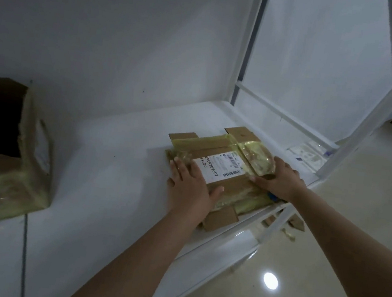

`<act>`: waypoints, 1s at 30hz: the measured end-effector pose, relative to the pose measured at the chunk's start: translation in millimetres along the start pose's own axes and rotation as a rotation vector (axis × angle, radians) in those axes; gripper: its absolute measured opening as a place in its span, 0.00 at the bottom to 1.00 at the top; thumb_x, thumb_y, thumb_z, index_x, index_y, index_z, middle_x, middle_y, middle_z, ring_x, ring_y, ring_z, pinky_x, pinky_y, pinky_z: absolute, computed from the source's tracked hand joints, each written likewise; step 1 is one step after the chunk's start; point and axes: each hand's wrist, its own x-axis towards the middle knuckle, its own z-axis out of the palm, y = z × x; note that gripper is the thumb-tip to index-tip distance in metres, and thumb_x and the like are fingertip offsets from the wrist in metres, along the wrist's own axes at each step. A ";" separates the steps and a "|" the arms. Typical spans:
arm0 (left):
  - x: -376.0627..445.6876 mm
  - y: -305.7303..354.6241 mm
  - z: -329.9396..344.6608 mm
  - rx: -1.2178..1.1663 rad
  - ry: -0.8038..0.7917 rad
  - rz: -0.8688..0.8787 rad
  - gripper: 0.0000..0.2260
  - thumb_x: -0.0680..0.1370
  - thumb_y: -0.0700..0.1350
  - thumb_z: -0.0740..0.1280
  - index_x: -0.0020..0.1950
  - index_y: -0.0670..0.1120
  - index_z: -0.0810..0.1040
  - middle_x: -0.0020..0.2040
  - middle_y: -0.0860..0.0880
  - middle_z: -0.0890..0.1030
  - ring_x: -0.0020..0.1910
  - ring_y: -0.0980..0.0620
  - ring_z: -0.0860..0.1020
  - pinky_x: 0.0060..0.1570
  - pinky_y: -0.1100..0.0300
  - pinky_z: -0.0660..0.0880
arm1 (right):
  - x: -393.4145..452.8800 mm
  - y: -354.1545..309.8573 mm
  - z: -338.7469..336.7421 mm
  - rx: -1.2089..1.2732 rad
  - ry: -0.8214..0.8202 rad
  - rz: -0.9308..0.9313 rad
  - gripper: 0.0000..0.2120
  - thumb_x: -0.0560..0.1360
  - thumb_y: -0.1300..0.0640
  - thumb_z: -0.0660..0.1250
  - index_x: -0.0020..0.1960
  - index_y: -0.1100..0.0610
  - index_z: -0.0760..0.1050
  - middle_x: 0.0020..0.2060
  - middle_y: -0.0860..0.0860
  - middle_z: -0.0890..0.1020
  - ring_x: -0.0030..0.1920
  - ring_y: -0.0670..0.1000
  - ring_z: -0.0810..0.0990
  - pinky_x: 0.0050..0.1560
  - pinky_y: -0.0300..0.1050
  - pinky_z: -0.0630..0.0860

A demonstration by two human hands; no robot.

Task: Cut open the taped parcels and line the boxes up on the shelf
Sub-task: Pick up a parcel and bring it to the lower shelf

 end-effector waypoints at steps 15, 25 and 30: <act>-11.8 5.8 -14.2 -0.352 -0.003 -0.006 0.39 0.77 0.56 0.69 0.79 0.44 0.50 0.78 0.36 0.49 0.77 0.38 0.55 0.74 0.45 0.56 | -28.2 -1.9 -14.2 0.005 0.412 -0.142 0.51 0.61 0.34 0.76 0.74 0.58 0.61 0.65 0.65 0.68 0.65 0.64 0.64 0.64 0.58 0.65; -14.9 -7.6 -77.5 -0.860 0.307 0.142 0.35 0.75 0.38 0.72 0.77 0.41 0.56 0.68 0.45 0.66 0.62 0.47 0.74 0.56 0.68 0.74 | -57.9 -16.2 -54.6 0.245 0.514 -0.144 0.56 0.58 0.43 0.82 0.76 0.60 0.58 0.68 0.64 0.67 0.69 0.64 0.62 0.69 0.60 0.63; -9.7 -19.1 -123.8 -0.809 0.395 0.242 0.14 0.79 0.42 0.67 0.63 0.38 0.72 0.49 0.52 0.76 0.49 0.52 0.77 0.38 0.81 0.67 | -85.8 -40.0 -68.3 0.397 0.592 -0.159 0.59 0.55 0.37 0.78 0.75 0.62 0.58 0.69 0.62 0.68 0.70 0.62 0.65 0.69 0.58 0.65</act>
